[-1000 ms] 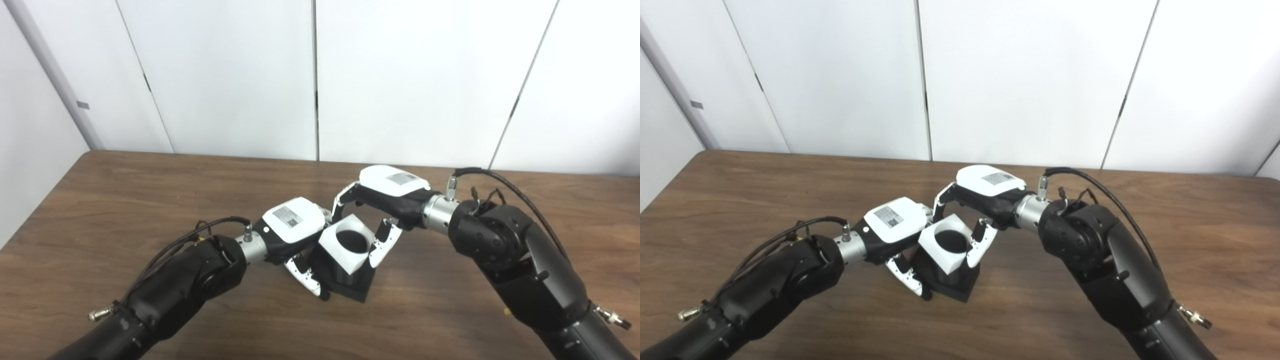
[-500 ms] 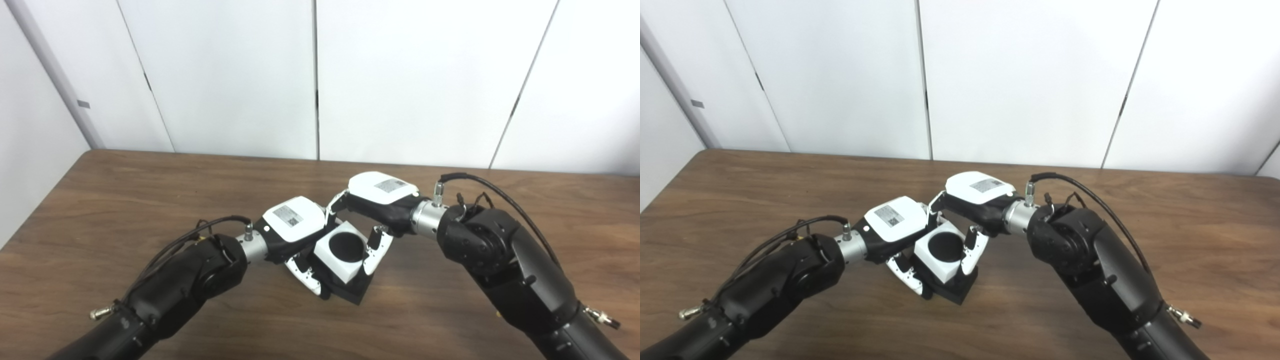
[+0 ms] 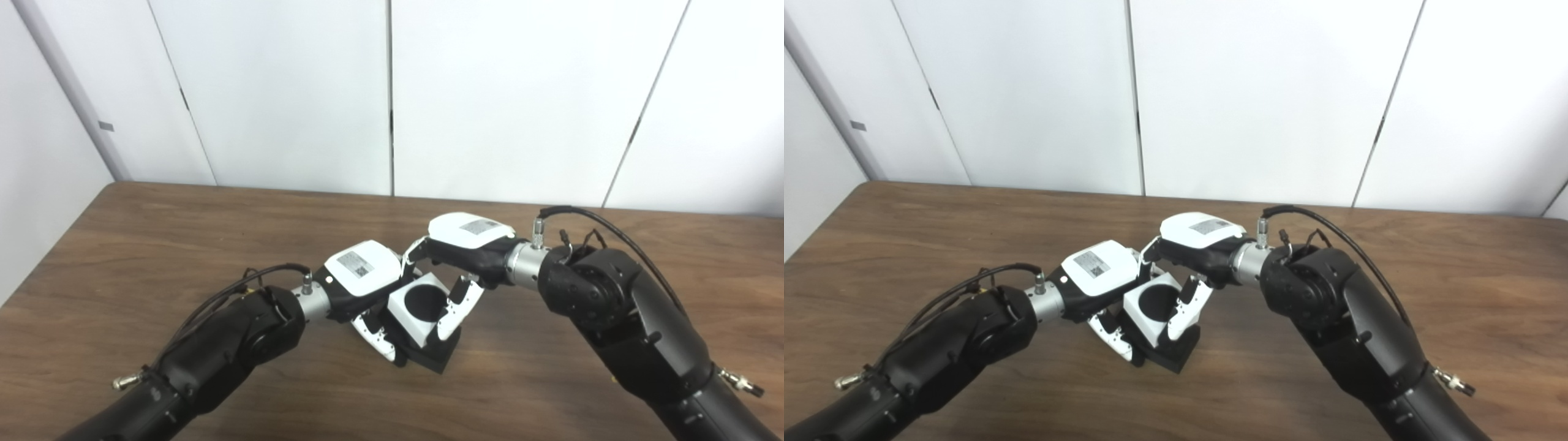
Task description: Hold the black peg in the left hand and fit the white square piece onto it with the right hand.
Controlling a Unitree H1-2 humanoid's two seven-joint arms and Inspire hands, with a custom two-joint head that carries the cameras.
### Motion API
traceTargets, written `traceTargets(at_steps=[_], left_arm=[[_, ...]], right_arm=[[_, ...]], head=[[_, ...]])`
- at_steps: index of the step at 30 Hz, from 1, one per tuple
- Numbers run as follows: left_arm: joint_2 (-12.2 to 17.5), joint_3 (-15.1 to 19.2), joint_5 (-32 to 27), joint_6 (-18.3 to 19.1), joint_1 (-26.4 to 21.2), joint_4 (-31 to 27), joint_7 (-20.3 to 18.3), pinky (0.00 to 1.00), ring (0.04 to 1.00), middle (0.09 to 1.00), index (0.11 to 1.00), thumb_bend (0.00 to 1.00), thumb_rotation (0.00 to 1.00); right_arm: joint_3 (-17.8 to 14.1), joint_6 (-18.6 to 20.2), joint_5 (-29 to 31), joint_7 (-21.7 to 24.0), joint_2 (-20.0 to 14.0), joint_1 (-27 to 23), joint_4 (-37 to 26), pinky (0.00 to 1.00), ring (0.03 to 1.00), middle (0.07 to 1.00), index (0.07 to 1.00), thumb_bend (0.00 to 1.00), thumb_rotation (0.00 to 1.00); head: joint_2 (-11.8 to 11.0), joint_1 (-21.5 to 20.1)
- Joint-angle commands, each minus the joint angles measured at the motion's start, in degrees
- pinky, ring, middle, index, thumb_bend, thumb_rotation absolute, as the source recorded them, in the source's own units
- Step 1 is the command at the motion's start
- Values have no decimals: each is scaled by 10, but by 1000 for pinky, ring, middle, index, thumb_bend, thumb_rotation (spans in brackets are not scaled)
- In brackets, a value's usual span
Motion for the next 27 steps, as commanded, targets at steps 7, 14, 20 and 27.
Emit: traceTargets(at_steps=[7,14,20,27], left_arm=[[-5,-38,45,-5,34,16,-49,810,839,823,488,522,79],[-4,-36,38,-5,34,18,-53,812,845,826,488,523,78],[-2,-32,38,-2,36,12,-52,815,846,826,490,522,79],[-1,-5,7,13,42,7,-64,822,851,843,494,521,78]], right_arm=[[-5,0,14,-2,0,-16,-20,697,843,897,756,950,340],[-6,4,17,-1,-3,-17,-20,711,849,883,766,950,338],[-45,8,33,-24,-12,-28,-40,706,863,885,815,937,316],[-91,15,43,-36,-26,-45,-57,683,835,869,813,950,308]], head=[[3,0],[3,0],[6,-3],[5,-5]])
